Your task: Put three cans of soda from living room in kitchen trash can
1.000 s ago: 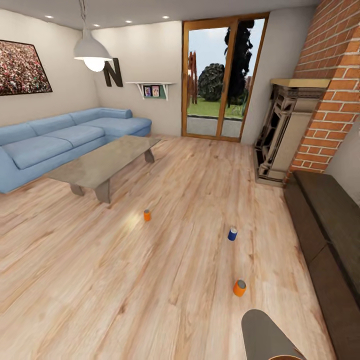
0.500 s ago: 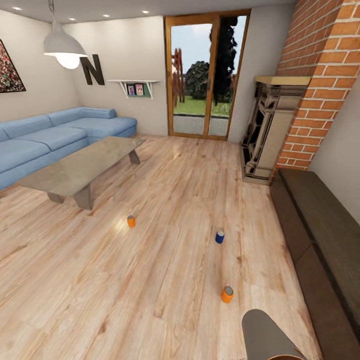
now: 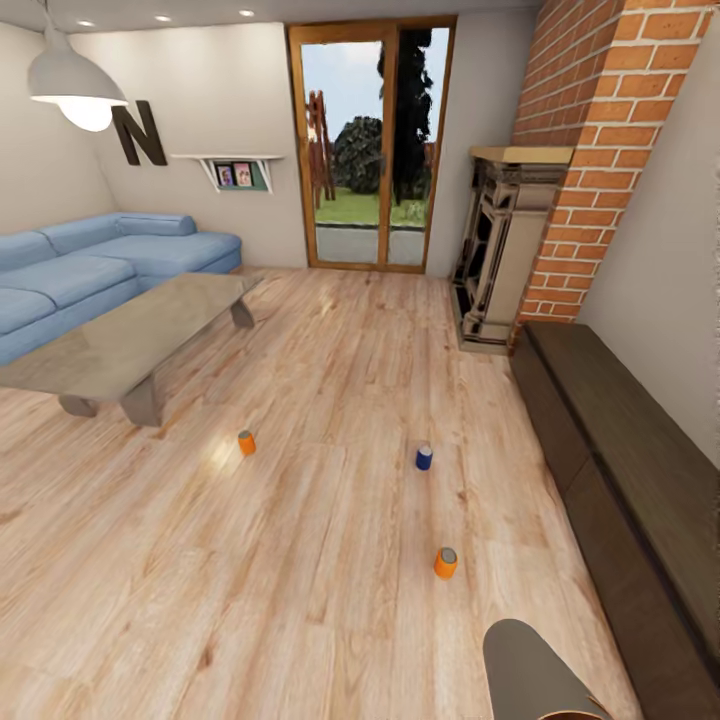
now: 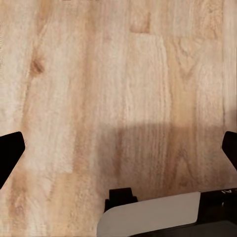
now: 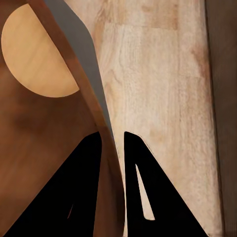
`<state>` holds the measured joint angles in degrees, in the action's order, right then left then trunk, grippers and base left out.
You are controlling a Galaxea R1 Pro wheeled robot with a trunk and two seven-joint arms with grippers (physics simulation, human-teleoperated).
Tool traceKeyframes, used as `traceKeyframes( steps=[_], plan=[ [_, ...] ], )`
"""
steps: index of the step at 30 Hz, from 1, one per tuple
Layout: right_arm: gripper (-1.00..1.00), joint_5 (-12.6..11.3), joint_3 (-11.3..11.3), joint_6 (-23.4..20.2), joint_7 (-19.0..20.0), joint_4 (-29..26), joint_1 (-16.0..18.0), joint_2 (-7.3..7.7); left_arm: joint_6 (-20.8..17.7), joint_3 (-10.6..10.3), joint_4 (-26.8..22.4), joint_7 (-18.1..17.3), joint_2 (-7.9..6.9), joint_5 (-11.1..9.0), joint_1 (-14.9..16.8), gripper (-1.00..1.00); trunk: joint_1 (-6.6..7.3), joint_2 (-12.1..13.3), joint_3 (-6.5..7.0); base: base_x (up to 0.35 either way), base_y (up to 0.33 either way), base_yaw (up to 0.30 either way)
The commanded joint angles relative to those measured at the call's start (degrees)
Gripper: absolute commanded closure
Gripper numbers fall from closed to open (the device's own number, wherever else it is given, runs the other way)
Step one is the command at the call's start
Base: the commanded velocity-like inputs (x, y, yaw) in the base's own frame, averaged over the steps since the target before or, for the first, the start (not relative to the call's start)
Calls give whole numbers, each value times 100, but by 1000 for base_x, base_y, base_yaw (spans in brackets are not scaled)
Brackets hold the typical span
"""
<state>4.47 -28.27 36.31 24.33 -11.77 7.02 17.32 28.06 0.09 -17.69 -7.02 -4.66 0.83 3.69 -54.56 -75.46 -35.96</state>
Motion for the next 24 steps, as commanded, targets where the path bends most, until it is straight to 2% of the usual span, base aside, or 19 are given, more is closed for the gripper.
traceKeyframes(
  steps=[1,12,24],
  plan=[
    [100,-25,-38,5,28,-10,2,0,-1,-3,1,0,0,2,0,-100,0,0,-4,55,310,-217],
    [100,-25,-38,8,28,-10,2,0,-2,-17,3,-1,0,12,0,-100,0,0,-40,105,314,-222],
    [100,-25,-36,2,28,-10,2,0,2,-7,3,-1,0,5,0,-100,0,0,-62,206,280,-231]
  ],
)
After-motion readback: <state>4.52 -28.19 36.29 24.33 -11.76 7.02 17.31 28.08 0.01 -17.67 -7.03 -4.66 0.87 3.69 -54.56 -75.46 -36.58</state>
